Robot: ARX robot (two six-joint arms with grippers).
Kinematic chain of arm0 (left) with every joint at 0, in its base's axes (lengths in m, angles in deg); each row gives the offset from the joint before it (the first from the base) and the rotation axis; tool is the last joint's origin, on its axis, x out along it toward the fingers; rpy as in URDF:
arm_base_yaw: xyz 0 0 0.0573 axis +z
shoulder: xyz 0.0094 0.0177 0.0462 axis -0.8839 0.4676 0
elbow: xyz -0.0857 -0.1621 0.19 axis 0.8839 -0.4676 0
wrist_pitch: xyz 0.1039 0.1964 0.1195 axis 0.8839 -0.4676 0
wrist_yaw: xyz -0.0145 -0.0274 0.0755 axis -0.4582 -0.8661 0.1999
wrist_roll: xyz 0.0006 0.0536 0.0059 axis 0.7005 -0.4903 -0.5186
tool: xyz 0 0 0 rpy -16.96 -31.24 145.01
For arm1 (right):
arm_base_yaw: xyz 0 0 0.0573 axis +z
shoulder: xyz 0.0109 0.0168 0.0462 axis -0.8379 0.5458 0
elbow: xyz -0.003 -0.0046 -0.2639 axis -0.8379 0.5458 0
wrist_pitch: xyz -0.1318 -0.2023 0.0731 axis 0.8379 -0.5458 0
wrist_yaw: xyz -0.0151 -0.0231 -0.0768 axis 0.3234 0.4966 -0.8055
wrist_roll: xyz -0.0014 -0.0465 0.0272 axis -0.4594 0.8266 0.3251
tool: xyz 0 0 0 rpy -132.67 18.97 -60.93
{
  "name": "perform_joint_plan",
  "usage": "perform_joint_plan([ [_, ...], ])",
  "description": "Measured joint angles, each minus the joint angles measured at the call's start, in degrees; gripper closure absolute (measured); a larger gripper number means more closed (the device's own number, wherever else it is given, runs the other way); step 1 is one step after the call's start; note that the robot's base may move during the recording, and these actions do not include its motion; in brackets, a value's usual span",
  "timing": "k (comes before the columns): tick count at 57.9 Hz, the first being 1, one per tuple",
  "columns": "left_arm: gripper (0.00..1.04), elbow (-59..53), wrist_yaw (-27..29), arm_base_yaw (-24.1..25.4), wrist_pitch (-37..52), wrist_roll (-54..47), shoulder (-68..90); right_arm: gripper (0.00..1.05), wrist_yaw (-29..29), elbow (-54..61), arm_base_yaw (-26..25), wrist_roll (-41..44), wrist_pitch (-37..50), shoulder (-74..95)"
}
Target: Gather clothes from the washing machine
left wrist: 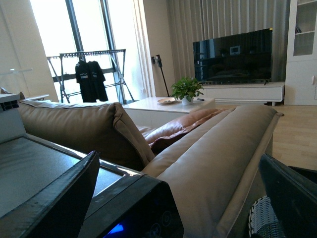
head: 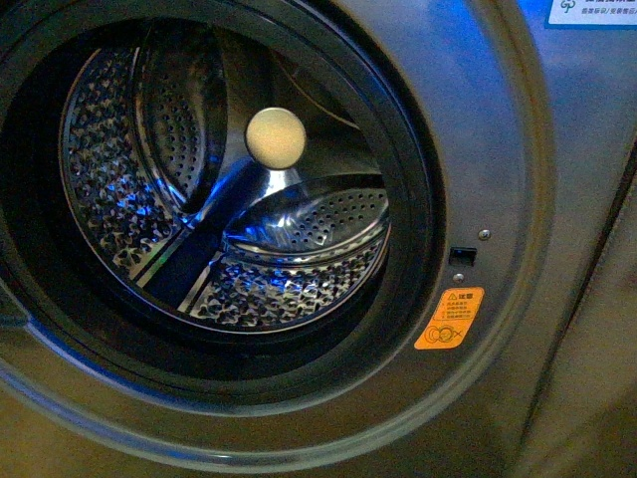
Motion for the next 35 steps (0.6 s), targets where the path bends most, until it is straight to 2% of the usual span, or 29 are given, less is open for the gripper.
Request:
perform_joint_plan([
  [2,0.07,0.0,0.0,0.0,0.0,0.0,0.0,0.07,-5.42,2.84,6.99,3.43,1.09,-2.01],
  [7,0.07,0.0,0.0,0.0,0.0,0.02,0.0,0.07,-14.86,9.66,20.06,9.05,6.08,-3.39],
  [15,0.07,0.0,0.0,0.0,0.0,0.0,0.0,0.07,-25.2,20.81,33.22,12.74,16.13,-0.48],
  [20,0.07,0.0,0.0,0.0,0.0,0.0,0.0,0.07,-26.03,25.88,36.46,13.03,20.24,1.75],
  [30,0.07,0.0,0.0,0.0,0.0,0.0,0.0,0.07,-26.86,26.43,36.87,13.2,20.76,1.73],
  [33,0.07,0.02,0.0,0.0,0.0,0.0,0.0,0.14,-29.86,24.7,37.2,15.5,11.76,-0.74],
  [35,0.07,1.75,2.62,-0.33,-2.73,0.7,0.77,0.2,-30.45,23.8,37.18,16.68,5.31,-2.82],
])
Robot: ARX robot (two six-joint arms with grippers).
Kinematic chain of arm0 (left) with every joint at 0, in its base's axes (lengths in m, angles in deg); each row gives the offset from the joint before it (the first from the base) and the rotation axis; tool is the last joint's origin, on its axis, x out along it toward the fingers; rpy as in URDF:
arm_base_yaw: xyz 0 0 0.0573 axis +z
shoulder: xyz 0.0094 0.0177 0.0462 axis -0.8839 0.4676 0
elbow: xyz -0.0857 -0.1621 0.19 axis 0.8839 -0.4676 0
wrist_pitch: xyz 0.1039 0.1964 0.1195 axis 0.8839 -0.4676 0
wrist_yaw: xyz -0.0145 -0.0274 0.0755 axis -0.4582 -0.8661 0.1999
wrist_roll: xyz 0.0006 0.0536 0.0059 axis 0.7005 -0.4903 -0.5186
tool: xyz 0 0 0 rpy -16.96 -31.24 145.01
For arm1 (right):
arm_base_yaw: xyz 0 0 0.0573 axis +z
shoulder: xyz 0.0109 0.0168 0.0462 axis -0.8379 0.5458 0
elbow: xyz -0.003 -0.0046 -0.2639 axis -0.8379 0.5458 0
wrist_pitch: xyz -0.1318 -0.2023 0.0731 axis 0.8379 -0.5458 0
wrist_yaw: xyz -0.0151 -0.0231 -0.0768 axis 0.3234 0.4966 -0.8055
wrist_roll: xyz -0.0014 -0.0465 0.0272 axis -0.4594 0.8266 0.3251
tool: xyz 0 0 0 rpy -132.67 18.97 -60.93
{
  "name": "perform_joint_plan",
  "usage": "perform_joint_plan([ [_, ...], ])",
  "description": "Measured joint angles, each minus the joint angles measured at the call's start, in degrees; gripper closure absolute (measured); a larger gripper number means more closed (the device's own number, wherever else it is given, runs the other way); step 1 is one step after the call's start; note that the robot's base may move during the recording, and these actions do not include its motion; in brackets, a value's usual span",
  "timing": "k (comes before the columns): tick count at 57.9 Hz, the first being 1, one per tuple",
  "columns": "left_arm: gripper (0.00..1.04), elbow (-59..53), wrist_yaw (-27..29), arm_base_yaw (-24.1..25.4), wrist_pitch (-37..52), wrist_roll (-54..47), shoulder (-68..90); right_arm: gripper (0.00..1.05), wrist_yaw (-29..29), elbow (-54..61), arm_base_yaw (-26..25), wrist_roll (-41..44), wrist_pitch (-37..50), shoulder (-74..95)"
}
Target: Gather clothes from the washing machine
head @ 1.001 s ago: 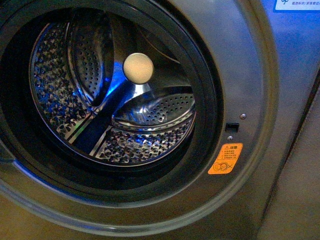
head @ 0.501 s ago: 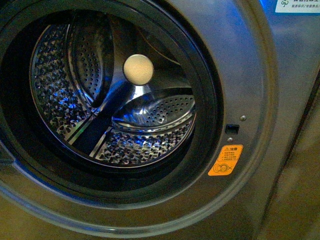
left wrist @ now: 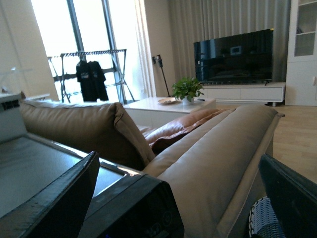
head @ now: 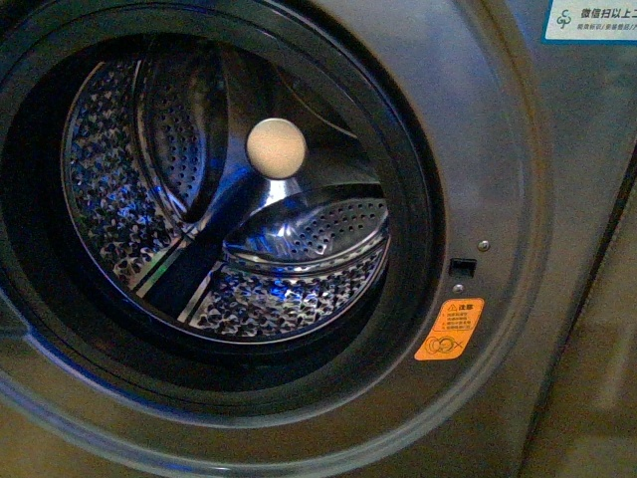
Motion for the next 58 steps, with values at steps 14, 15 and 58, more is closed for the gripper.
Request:
perform_joint_plan([
  [14,0.07,32.46,22.84,7.17,-41.94,8.52,13.05,0.66,5.68,4.04,-5.44,3.85,-15.37,-9.01],
  [15,0.07,31.69,23.04,8.28,-41.75,8.85,12.33,0.69,5.81,4.35,-6.01,3.91,-15.5,-9.46],
  [58,0.53,-55.28,29.59,21.66,-2.45,4.83,-43.04,1.02,6.21,10.78,-7.02,4.28,-23.37,-24.28],
])
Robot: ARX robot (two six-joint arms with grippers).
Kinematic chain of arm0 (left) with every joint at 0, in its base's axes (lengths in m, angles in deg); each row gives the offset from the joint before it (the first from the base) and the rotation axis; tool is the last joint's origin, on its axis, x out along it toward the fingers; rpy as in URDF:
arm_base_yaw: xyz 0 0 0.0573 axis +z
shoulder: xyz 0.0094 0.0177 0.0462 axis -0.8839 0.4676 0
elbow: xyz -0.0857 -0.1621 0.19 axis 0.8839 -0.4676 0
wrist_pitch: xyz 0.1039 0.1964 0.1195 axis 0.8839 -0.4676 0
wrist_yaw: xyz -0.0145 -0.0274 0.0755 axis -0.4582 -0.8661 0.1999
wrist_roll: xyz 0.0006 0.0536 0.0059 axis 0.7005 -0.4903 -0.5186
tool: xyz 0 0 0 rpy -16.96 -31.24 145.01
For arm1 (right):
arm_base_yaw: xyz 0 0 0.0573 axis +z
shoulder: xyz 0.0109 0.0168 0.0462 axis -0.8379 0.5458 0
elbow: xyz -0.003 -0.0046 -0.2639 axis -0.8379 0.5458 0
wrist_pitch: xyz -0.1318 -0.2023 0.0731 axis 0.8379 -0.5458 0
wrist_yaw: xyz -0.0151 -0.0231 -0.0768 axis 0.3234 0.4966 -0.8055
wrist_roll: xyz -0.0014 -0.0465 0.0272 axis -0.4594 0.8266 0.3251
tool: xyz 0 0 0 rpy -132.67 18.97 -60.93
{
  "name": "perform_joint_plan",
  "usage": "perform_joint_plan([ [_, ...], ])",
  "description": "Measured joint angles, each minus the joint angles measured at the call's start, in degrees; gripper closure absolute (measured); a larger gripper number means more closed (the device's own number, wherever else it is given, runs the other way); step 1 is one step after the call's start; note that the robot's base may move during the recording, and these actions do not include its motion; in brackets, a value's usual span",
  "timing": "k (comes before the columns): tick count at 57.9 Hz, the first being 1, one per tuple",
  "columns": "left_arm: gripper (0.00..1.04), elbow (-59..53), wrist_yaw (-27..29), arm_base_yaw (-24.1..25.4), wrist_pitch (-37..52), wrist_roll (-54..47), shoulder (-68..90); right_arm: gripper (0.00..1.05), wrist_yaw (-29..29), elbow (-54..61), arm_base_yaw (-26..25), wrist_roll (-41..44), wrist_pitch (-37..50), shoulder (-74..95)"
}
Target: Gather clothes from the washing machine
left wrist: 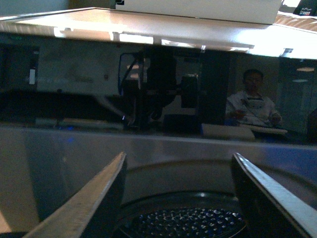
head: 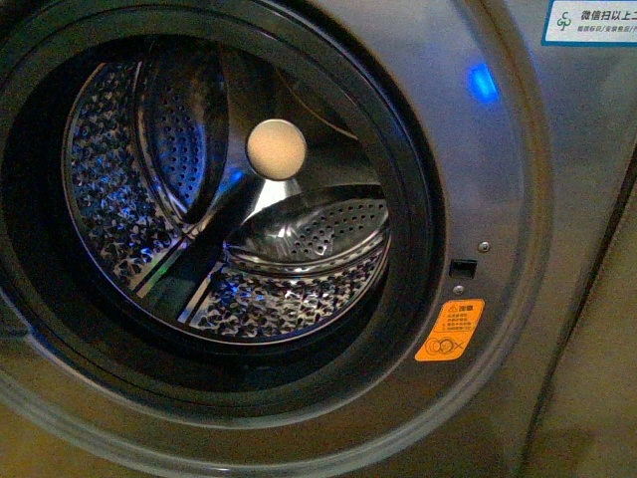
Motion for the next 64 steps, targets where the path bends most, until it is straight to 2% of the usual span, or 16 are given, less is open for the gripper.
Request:
perform_joint_plan([
  [8,0.86,-20.26,-3.21,3.45,8.28,-0.92,-8.46,1.02,0.0,1.77,0.0,0.02,-0.66,-2.93],
  [15,1.02,-28.06,-4.57,4.81,11.3,-1.14,-11.74,1.02,0.0,1.77,0.0,0.02,-2.27,-4.76],
  [24,1.01,-35.74,-6.38,6.93,14.78,-1.31,-16.63,1.02,0.02,1.77,0.0,0.02,-4.5,-6.91],
  [28,1.01,-39.01,-11.06,10.43,15.8,-1.36,-18.67,1.02,0.0,1.77,0.0,0.02,-5.4,-7.82],
  [32,1.01,-42.05,-11.3,12.04,16.76,-1.33,-20.48,1.02,0.0,1.73,0.0,0.04,-13.09,-13.51],
  [35,1.01,-43.71,-11.41,12.22,17.27,-1.33,-21.55,1.02,0.0,1.73,0.0,0.02,-15.17,-16.24],
  [64,1.01,-53.55,-11.74,12.31,18.29,-1.36,-30.75,1.02,0.0,1.73,0.0,0.02,-15.56,-17.59],
])
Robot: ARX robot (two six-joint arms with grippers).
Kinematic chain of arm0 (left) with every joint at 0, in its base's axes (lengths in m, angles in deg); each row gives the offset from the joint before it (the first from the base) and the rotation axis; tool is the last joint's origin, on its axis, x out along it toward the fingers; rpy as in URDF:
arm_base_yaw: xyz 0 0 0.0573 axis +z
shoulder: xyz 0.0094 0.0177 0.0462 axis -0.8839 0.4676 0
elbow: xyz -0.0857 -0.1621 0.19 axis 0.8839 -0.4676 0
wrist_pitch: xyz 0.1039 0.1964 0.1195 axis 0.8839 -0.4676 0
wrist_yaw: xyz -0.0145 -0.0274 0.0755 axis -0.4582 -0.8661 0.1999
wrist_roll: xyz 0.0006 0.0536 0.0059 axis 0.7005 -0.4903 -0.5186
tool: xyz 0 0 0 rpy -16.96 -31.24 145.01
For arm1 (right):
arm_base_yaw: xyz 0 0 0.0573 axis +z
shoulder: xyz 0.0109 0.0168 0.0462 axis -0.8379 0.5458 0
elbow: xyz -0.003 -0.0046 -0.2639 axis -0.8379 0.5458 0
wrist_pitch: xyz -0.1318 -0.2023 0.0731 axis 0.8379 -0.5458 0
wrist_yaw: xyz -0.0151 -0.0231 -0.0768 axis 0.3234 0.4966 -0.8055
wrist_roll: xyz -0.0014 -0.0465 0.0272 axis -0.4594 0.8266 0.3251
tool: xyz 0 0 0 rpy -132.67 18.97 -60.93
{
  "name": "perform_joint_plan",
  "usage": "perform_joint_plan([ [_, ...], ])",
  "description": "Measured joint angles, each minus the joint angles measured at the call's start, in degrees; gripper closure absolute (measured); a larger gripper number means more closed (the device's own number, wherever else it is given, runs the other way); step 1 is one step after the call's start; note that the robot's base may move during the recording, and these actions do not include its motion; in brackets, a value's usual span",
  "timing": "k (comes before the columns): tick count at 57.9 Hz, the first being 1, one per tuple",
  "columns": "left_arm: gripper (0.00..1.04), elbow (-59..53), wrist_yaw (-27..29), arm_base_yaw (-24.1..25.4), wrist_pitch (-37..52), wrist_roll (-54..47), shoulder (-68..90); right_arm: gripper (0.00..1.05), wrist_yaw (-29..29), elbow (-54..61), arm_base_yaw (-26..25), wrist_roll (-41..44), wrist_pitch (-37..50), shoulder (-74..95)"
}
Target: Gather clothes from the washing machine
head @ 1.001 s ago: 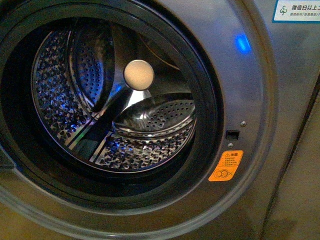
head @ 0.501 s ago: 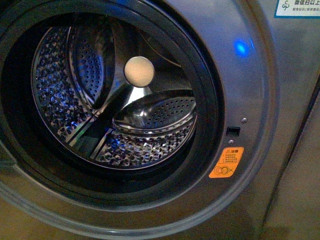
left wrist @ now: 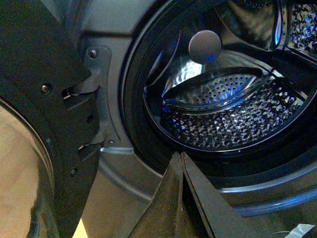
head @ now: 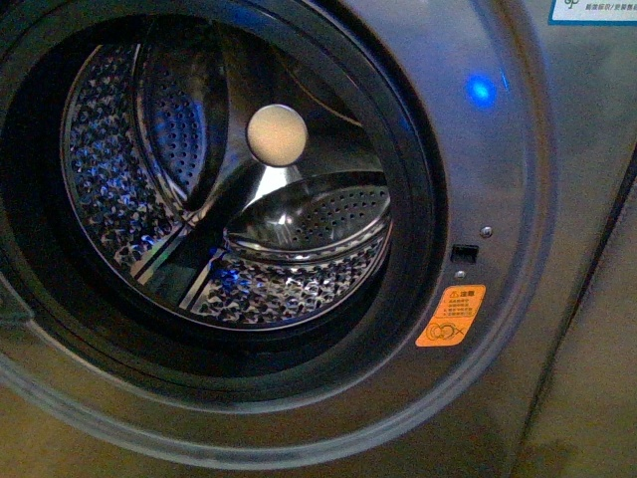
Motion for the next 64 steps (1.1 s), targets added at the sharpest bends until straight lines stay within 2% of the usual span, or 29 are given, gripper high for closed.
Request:
perform_joint_plan([
  [28,1.01,-3.58,0.0,0.0,-3.06,0.0,-6.69,1.02,0.02,0.0,0.0,0.0,0.0,0.0],
  [35,1.01,-5.03,-0.02,0.0,-10.97,0.0,-14.88,1.02,0.0,0.0,0.0,0.0,0.0,0.0],
  [49,1.01,-5.05,0.04,0.0,-11.47,-0.04,-17.29,1.02,0.02,0.0,0.0,0.0,-0.04,0.0],
  [55,0.85,-5.05,0.07,0.0,-11.47,-0.02,-17.31,1.01,0.02,0.0,0.0,0.09,-0.04,0.0],
  [61,0.66,-5.05,0.04,0.0,-11.47,-0.02,-17.31,0.82,0.02,0.0,0.0,0.09,-0.04,0.0],
  [64,0.52,-5.05,0.04,0.0,-11.47,-0.02,-17.33,0.7,0.02,0.0,0.0,0.09,-0.04,0.0],
])
